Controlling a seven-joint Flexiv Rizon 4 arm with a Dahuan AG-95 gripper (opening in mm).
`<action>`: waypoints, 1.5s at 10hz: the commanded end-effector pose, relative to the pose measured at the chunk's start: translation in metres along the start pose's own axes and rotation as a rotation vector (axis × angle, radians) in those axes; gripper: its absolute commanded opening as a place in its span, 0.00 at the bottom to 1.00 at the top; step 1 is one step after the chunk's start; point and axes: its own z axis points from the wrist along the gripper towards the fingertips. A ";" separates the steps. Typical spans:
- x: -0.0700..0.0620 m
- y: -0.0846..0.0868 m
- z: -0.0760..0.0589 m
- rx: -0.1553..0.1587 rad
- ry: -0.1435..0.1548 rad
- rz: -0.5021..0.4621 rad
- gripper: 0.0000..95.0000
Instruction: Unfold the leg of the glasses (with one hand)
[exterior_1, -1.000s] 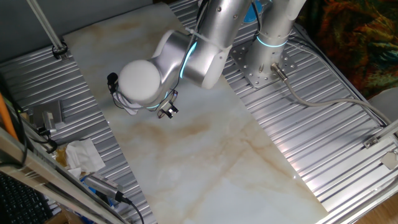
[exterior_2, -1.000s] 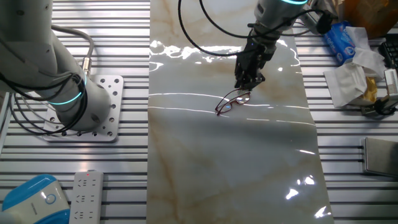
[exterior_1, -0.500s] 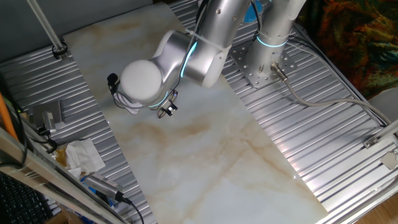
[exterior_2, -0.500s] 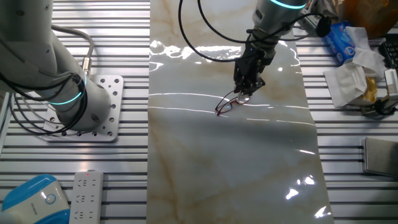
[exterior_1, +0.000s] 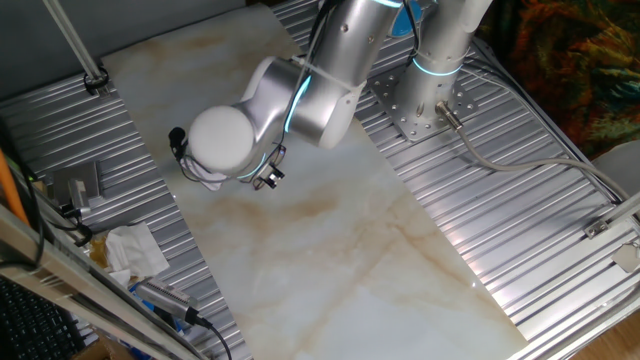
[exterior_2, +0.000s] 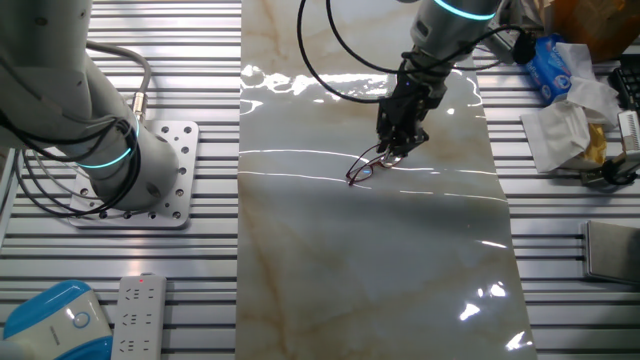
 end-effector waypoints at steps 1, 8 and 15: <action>0.002 0.000 -0.001 -0.002 -0.001 0.001 0.20; 0.003 0.000 -0.004 -0.051 -0.024 0.040 0.00; 0.004 0.001 0.000 -0.090 -0.041 0.065 0.20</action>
